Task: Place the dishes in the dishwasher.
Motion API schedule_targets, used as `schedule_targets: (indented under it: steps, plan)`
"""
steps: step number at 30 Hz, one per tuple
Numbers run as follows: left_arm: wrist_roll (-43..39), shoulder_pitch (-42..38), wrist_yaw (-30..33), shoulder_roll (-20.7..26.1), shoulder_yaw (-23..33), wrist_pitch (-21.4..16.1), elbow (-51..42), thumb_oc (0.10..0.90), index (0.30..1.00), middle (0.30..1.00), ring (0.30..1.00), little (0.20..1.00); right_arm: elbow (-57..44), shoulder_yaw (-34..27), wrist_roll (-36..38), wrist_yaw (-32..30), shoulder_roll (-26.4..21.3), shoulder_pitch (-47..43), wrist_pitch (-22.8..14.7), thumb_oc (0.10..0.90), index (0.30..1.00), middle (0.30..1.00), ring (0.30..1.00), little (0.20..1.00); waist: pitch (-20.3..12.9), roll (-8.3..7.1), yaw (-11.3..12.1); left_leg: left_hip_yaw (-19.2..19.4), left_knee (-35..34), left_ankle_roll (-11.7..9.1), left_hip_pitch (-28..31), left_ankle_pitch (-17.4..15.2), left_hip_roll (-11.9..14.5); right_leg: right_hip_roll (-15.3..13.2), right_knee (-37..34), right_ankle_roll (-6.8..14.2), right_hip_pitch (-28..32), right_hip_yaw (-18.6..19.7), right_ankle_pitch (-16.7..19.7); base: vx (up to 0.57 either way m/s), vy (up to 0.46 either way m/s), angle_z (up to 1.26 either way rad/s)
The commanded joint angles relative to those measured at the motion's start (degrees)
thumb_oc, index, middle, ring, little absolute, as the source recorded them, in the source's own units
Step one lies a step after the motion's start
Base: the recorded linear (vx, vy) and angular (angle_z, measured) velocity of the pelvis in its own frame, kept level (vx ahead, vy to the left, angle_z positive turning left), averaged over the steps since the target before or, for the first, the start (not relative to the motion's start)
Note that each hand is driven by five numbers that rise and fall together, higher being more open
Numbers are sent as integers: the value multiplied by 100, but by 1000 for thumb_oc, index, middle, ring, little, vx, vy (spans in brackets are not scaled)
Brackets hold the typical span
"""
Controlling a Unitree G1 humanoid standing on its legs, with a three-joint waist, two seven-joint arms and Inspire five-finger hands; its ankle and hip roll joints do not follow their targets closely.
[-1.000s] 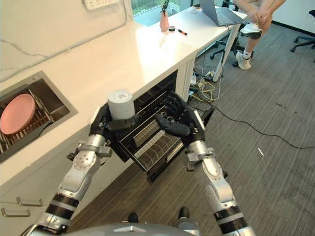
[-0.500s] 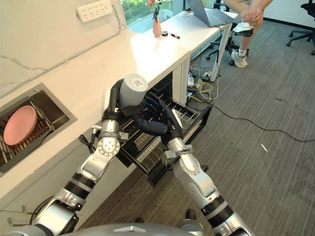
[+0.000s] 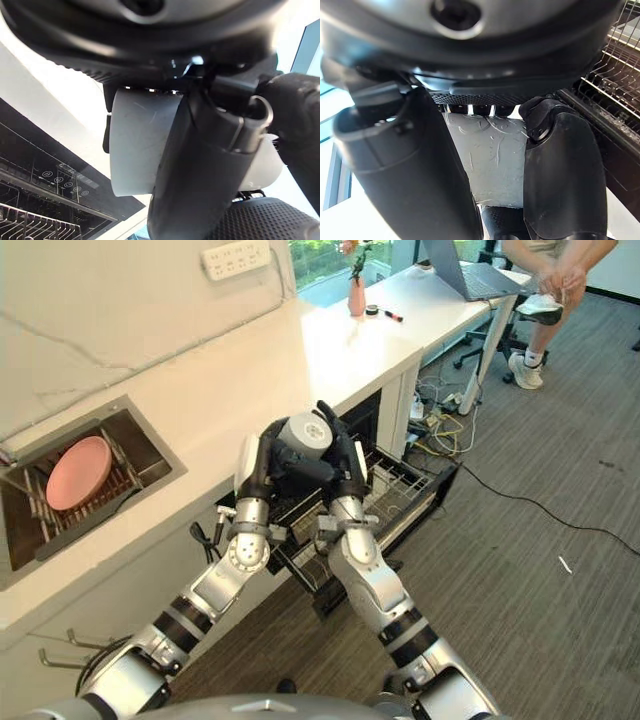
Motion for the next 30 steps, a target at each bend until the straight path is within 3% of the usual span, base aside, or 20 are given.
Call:
schedule_targets:
  steps: [1, 7, 12, 15, 28, 29, 30]
  plan:
    - [143, -1335, 184, 14, -275, -448, 206, 400, 300, 300, 300, 300, -114, 83, 132, 33, 893, -1063, -655, 800, 900, 900, 900, 900, -91, -501, 57, 11, 14, -42, 289, -398, -54, -345, 77, 362, 151, 95, -276, 3, 9, 16]
    - [171, -1582, 304, -97, -429, -408, 453, 400, 300, 300, 300, 300, 263, 110, 246, -184, 1086, -1183, -687, 800, 900, 900, 900, 900, -69, -529, 80, -54, 14, -40, 264, -403, -57, -338, 77, 357, 150, 70, -279, 2, 6, 8]
    - [227, -1714, 356, -182, -554, -386, 556, 400, 300, 300, 300, 300, 703, 205, 749, -262, 1358, -1105, -745, 800, 900, 900, 900, 900, -89, -544, 76, -97, 14, -44, 275, -426, -65, -344, 77, 347, 186, 60, -289, 7, 7, 1]
    - [270, -1820, 357, -264, -678, -342, 650, 400, 300, 300, 300, 300, 1043, 282, 1441, -318, 1643, -1107, -869, 800, 900, 900, 900, 900, -96, -543, 94, -140, 14, -50, 273, -427, -69, -341, 77, 338, 181, 66, -294, 0, 5, 1]
    - [154, -1904, 177, -299, -813, -392, 638, 400, 300, 300, 300, 300, 1463, 250, 1968, -247, 1843, -1194, -939, 800, 900, 900, 900, 900, -146, -581, 138, -220, 14, -56, 292, -441, -57, -317, 77, 322, 209, 59, -331, 3, 4, 4]
    - [147, -1896, 160, -296, -813, -402, 608, 400, 300, 300, 300, 300, 1455, 271, 1961, -231, 1832, -1181, -927, 693, 740, 740, 740, 740, -148, -582, 141, -224, 14, -57, 292, -442, -57, -316, 77, 320, 212, 61, -333, 0, 0, 0]
    - [144, -1903, 132, -285, -807, -408, 587, 400, 300, 300, 300, 300, 1461, 293, 1934, -215, 1804, -1173, -895, 489, 434, 434, 434, 434, -148, -586, 140, -230, 14, -59, 294, -445, -55, -314, 77, 319, 211, 62, -333, 0, 0, 0]
